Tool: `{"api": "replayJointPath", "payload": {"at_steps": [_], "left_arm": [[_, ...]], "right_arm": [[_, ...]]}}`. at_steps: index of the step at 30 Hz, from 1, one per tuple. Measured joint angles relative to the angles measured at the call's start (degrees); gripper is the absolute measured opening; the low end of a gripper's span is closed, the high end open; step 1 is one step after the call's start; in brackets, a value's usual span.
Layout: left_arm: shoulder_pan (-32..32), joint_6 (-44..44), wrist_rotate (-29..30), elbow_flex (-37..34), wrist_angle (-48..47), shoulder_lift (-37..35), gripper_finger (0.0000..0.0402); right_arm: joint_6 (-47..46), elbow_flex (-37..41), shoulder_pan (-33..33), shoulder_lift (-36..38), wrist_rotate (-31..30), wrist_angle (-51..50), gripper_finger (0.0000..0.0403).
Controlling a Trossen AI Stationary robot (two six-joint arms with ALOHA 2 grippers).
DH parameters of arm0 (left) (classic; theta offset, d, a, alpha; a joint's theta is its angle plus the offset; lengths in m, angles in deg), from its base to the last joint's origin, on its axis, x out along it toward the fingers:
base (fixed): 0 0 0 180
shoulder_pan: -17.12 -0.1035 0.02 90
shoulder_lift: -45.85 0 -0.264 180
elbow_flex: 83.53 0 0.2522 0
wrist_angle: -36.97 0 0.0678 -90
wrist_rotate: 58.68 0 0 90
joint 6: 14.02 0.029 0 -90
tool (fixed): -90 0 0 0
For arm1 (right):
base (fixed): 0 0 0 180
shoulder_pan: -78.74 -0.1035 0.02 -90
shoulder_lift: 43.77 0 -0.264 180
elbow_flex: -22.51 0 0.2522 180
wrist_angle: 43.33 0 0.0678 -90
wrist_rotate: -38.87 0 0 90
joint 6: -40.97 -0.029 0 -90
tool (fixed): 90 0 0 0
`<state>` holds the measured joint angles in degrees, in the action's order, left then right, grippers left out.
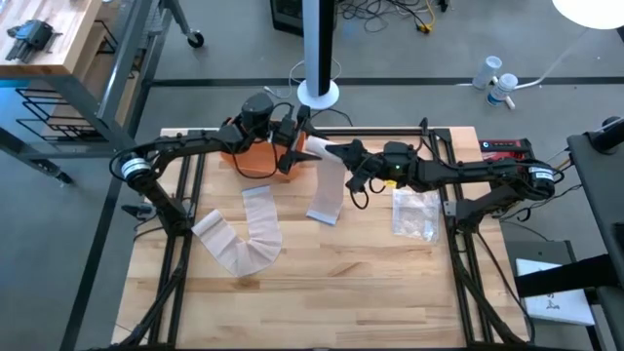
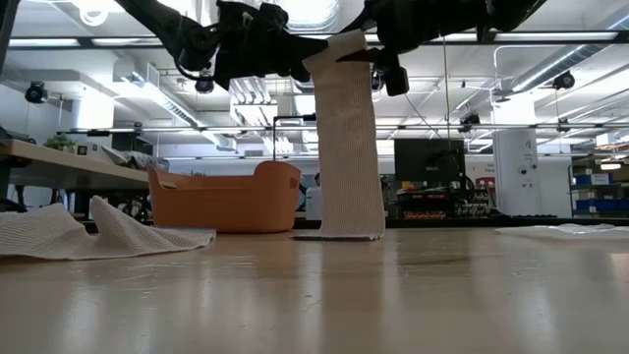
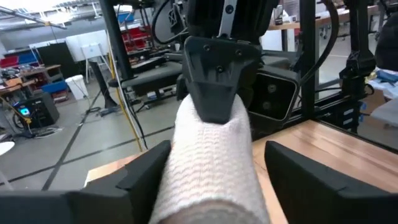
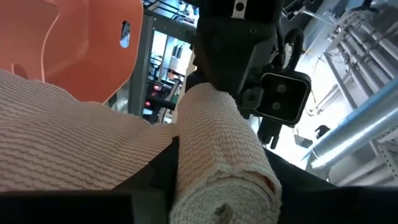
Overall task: Roll bandage
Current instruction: Roll the right white bandage
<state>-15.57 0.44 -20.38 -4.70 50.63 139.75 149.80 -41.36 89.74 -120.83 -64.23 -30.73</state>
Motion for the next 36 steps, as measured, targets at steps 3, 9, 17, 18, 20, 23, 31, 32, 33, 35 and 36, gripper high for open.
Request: {"api": "replayJointPath", "payload": {"at_steps": [3,9,17,18,20,23,31,32,33,35,36], "left_arm": [[0.0,0.2,0.2,0.0,-0.4,0.0,0.0212],[0.0,-0.8,0.2,0.0,-0.7,0.0,0.0164],[0.0,-1.5,0.2,0.0,-1.2,0.0,0.0148],[0.0,-1.5,0.2,0.0,-1.5,0.0,0.015],[0.0,-1.4,0.2,0.0,-1.6,0.0,0.0159],[0.0,-1.0,0.2,0.0,-1.6,0.0,0.0182],[0.4,1.4,2.9,0.0,-2.1,0.0,0.0255],[0.4,2.0,3.2,0.0,-2.2,0.0,0.026],[0.5,2.5,3.2,0.0,-2.2,0.0,0.0263],[0.5,3.1,3.2,0.0,-2.5,0.0,0.0265],[0.6,3.6,3.2,0.0,-2.8,0.0,0.0262]], "right_arm": [[0.3,0.0,0.0,0.0,0.0,0.0,0.013],[0.7,0.0,-0.1,0.0,0.0,0.0,0.013],[-0.2,0.0,-0.2,0.0,0.0,0.0,0.0149],[-0.9,0.0,-0.2,0.0,0.0,0.0,0.0153],[-2.1,0.0,-0.2,0.0,0.0,0.0,0.0157],[-2.3,0.0,-0.2,0.0,0.0,0.0,0.0158],[-2.3,-0.1,-0.2,0.0,0.0,0.2,0.0146],[-2.3,-0.1,-0.2,0.0,0.0,0.2,0.0146],[-2.3,-0.1,-0.2,0.0,0.0,0.2,0.0146],[-2.3,-0.1,-0.2,0.0,0.0,0.2,0.0149],[-2.4,-0.1,-0.2,0.0,0.0,0.3,0.015]]}}
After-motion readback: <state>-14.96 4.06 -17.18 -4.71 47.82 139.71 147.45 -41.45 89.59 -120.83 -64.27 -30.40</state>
